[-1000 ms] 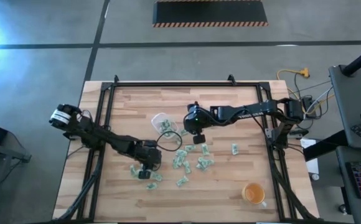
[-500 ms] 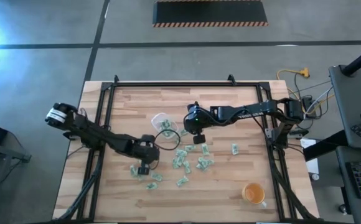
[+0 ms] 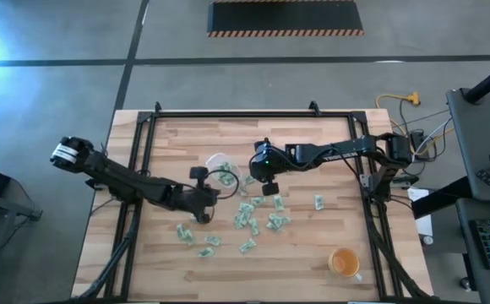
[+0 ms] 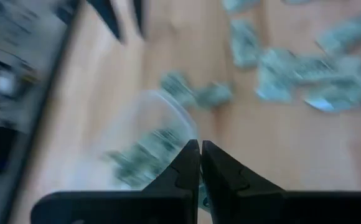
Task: Pick and place Stevia / Truvia into bins
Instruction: Put the stevia packet into the transparent bin
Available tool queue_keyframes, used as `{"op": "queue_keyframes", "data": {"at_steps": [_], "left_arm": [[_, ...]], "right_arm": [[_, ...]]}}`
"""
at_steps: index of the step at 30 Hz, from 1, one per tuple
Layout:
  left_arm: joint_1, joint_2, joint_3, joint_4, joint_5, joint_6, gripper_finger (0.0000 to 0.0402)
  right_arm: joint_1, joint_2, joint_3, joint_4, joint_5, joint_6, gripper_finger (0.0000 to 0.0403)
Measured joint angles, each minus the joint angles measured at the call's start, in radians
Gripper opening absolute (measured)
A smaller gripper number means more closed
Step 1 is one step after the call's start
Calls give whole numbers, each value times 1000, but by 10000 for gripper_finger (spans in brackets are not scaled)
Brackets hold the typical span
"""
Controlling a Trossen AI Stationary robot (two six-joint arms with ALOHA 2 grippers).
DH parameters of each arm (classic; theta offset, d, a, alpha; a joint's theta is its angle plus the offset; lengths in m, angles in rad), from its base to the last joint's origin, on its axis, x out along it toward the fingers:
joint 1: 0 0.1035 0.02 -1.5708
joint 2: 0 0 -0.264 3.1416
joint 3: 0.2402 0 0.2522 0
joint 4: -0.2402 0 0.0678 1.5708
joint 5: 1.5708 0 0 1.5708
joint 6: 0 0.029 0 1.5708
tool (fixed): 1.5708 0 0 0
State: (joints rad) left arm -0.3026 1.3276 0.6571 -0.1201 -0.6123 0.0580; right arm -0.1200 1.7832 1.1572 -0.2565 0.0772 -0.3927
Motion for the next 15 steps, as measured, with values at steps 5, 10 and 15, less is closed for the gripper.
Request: {"op": "queue_keyframes", "data": {"at_steps": [5, 10, 15], "left_arm": [[25, -3, -16, 131, -129, 149, 0], [82, 9, -29, 192, -137, 224, 0], [162, 39, -29, 193, -134, 260, 0]], "right_arm": [[0, 0, 0, -1, 0, 30, 77], [0, 0, 0, -10, 0, 80, 70], [11, 0, 0, -40, 0, 152, 68]]}}
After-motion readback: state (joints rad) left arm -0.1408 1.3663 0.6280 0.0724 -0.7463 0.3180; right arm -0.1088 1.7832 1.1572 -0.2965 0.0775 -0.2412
